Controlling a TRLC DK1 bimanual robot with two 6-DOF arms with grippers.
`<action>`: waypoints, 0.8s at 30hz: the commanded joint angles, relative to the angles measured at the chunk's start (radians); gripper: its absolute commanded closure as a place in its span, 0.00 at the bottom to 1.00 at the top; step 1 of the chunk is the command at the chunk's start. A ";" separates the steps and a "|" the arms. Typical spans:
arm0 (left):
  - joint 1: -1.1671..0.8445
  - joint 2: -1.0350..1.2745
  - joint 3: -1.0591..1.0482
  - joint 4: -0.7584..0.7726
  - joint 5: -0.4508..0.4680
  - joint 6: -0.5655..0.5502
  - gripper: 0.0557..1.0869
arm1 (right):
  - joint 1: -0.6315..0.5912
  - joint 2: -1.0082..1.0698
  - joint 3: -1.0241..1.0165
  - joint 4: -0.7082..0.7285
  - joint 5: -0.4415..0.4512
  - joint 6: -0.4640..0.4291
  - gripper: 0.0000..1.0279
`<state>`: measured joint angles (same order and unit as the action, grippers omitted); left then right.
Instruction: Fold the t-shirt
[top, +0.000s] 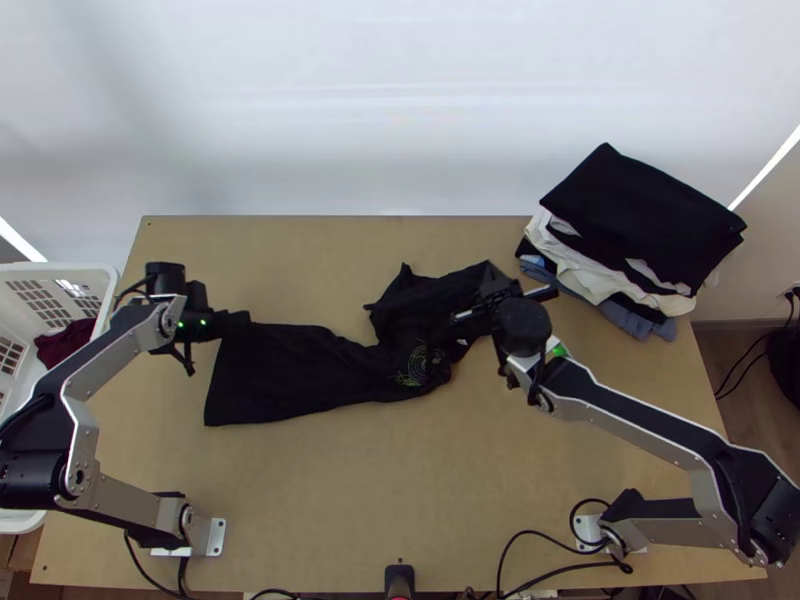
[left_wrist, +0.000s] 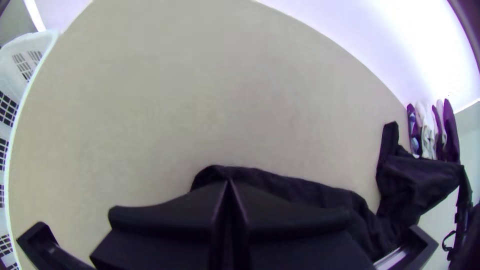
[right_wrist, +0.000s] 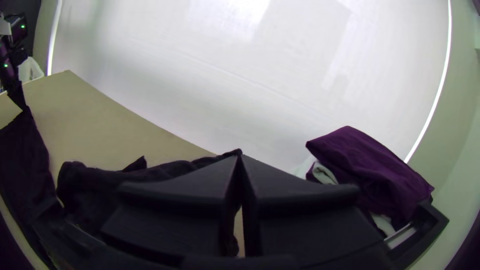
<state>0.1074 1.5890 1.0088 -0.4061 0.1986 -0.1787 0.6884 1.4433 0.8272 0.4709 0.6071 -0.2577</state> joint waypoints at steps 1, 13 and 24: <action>0.038 -0.095 0.102 0.001 0.001 -0.042 0.96 | -0.038 -0.031 0.067 0.032 0.023 0.009 0.97; 0.127 -0.350 0.335 -0.020 -0.001 -0.087 0.96 | -0.082 -0.032 0.286 0.034 0.031 -0.038 0.97; 0.166 -0.425 0.180 -0.062 0.004 -0.087 0.96 | -0.136 -0.047 0.279 0.031 0.060 -0.045 0.97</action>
<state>0.2707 1.1751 1.2816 -0.4377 0.1986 -0.2546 0.5529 1.4250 1.1618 0.4862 0.6525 -0.2890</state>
